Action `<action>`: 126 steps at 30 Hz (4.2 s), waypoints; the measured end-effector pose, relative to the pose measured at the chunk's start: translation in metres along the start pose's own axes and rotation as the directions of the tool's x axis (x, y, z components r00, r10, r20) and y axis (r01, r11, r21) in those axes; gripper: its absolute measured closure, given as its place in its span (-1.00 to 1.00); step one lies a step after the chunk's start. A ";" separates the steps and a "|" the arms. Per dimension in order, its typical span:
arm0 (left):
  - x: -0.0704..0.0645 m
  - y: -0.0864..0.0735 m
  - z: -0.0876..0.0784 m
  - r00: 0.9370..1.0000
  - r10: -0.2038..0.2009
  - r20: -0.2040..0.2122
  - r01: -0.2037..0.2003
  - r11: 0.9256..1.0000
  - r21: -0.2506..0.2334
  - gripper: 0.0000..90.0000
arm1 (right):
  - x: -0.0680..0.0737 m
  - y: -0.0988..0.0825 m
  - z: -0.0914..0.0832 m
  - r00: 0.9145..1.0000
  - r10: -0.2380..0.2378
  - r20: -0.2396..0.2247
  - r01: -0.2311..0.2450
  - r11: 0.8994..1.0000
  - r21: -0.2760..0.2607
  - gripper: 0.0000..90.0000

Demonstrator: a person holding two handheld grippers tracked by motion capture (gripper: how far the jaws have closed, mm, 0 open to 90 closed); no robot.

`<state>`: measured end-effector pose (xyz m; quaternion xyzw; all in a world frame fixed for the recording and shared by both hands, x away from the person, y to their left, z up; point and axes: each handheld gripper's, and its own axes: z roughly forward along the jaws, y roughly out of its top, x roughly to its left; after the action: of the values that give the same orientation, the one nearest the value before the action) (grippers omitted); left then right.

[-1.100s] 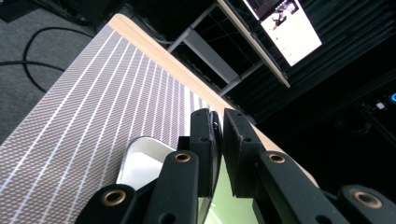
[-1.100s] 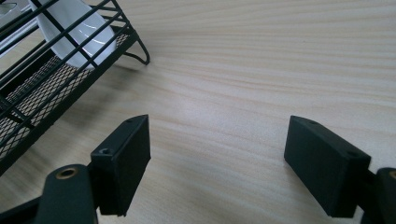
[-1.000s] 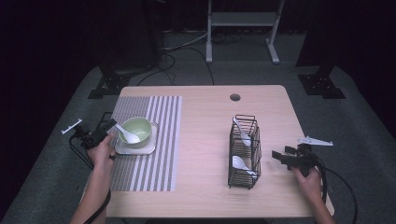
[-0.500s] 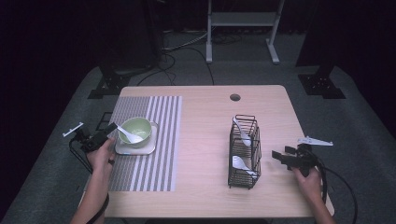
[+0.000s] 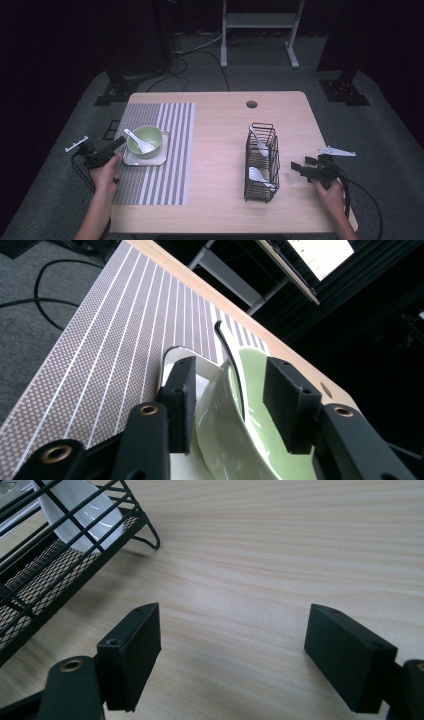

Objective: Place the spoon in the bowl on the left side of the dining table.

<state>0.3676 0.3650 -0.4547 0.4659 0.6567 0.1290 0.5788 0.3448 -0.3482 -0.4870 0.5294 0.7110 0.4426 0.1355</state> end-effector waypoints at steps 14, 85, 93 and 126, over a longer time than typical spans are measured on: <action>-0.009 -0.009 -0.018 0.996 0.083 0.031 -0.084 0.995 0.047 0.02 | 0.000 0.000 0.000 1.000 0.000 -0.005 0.000 1.000 -0.001 -0.53; -0.095 -0.071 -0.019 0.898 0.363 0.250 -0.423 0.868 0.259 -0.80 | 0.000 -0.001 -0.002 1.000 0.003 -0.015 -0.004 1.000 -0.010 -0.53; -0.105 -0.079 -0.014 0.884 0.378 0.275 -0.448 0.853 0.267 -0.80 | 0.000 -0.001 -0.002 1.000 0.001 -0.016 -0.001 1.000 -0.012 -0.53; -0.147 -0.109 0.009 0.840 0.396 0.372 -0.512 0.805 0.299 -0.80 | 0.000 -0.001 -0.002 1.000 0.002 -0.019 -0.002 1.000 -0.010 -0.53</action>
<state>0.3098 0.1912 -0.4406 0.7293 0.4439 0.0628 0.5168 0.3435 -0.3493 -0.4865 0.5254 0.7095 0.4512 0.1308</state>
